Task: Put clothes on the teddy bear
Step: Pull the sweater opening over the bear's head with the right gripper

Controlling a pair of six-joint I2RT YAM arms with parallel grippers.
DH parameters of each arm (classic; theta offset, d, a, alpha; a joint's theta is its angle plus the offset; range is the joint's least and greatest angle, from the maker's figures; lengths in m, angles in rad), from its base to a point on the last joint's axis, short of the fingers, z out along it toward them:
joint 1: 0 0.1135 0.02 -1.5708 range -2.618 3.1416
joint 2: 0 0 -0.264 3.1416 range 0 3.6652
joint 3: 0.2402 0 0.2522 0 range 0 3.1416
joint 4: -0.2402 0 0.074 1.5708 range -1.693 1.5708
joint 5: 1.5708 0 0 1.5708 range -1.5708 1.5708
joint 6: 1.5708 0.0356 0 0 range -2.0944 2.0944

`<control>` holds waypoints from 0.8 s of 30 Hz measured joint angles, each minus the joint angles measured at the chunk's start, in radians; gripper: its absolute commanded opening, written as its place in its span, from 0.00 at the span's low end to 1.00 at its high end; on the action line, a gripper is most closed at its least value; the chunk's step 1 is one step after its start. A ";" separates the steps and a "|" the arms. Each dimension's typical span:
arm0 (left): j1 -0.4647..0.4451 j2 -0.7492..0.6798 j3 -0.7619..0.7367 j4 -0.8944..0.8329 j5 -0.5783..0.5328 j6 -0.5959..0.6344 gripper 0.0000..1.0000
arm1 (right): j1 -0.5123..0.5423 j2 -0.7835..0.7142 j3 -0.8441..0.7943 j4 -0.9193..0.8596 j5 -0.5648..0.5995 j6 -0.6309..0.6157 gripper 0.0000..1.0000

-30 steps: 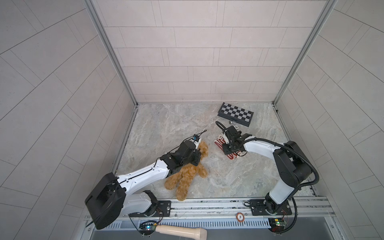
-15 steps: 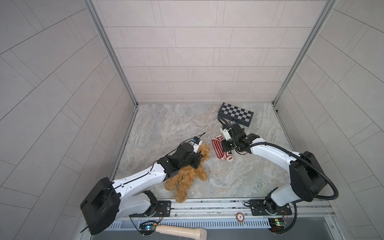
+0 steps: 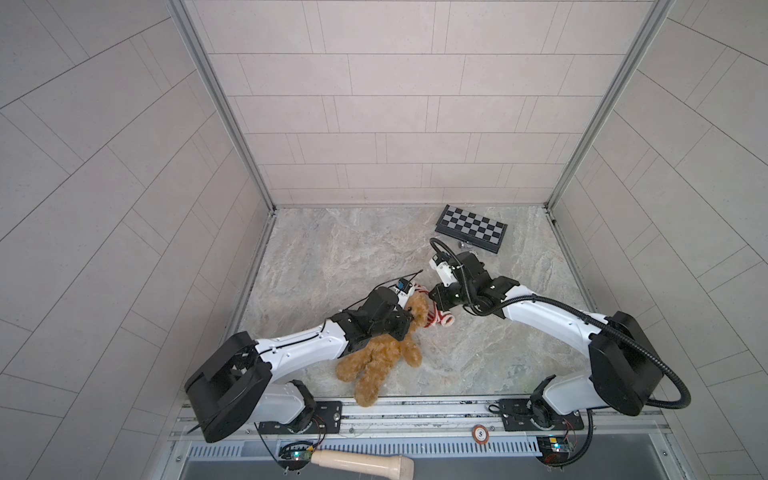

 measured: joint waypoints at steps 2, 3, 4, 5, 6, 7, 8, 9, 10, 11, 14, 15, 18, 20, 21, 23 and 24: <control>0.000 0.006 0.000 0.013 0.004 -0.004 0.00 | 0.004 -0.013 -0.011 0.034 -0.019 0.020 0.00; 0.000 0.013 0.000 0.022 0.006 -0.005 0.00 | 0.005 -0.020 -0.018 0.051 -0.028 0.030 0.00; 0.000 0.022 0.000 0.031 0.009 -0.008 0.00 | 0.007 -0.026 -0.026 0.072 -0.038 0.042 0.00; -0.001 0.032 0.000 0.039 0.011 -0.009 0.00 | 0.009 -0.032 -0.034 0.092 -0.047 0.053 0.00; -0.001 0.040 0.000 0.048 0.012 -0.011 0.00 | 0.012 -0.034 -0.041 0.111 -0.054 0.063 0.00; -0.001 0.049 0.000 0.057 0.013 -0.015 0.00 | 0.016 -0.035 -0.048 0.129 -0.062 0.073 0.00; -0.001 0.056 0.000 0.065 0.014 -0.017 0.00 | 0.019 -0.036 -0.053 0.143 -0.067 0.081 0.00; -0.001 0.060 -0.002 0.072 0.015 -0.019 0.00 | 0.023 -0.036 -0.057 0.153 -0.070 0.089 0.00; -0.001 0.061 -0.006 0.080 0.015 -0.020 0.00 | 0.026 -0.036 -0.059 0.163 -0.074 0.096 0.00; -0.001 0.060 -0.013 0.092 0.015 -0.023 0.00 | 0.030 -0.036 -0.059 0.171 -0.077 0.101 0.00; -0.001 0.054 -0.036 0.128 0.014 -0.026 0.00 | 0.047 -0.036 -0.059 0.193 -0.084 0.115 0.00; -0.001 0.049 -0.045 0.138 0.013 -0.027 0.00 | 0.054 -0.036 -0.059 0.197 -0.085 0.119 0.00; 0.003 0.030 -0.076 0.177 0.010 -0.031 0.00 | 0.082 -0.037 -0.059 0.213 -0.090 0.130 0.00; 0.008 0.020 -0.097 0.206 0.003 -0.033 0.00 | 0.100 -0.039 -0.059 0.223 -0.092 0.135 0.00; 0.012 0.015 -0.110 0.224 -0.001 -0.034 0.00 | 0.109 -0.041 -0.060 0.227 -0.092 0.139 0.00; 0.016 0.006 -0.131 0.255 -0.008 -0.034 0.00 | 0.122 -0.045 -0.064 0.238 -0.093 0.150 0.00; 0.017 0.001 -0.141 0.269 -0.012 -0.034 0.00 | 0.127 -0.047 -0.068 0.246 -0.096 0.154 0.00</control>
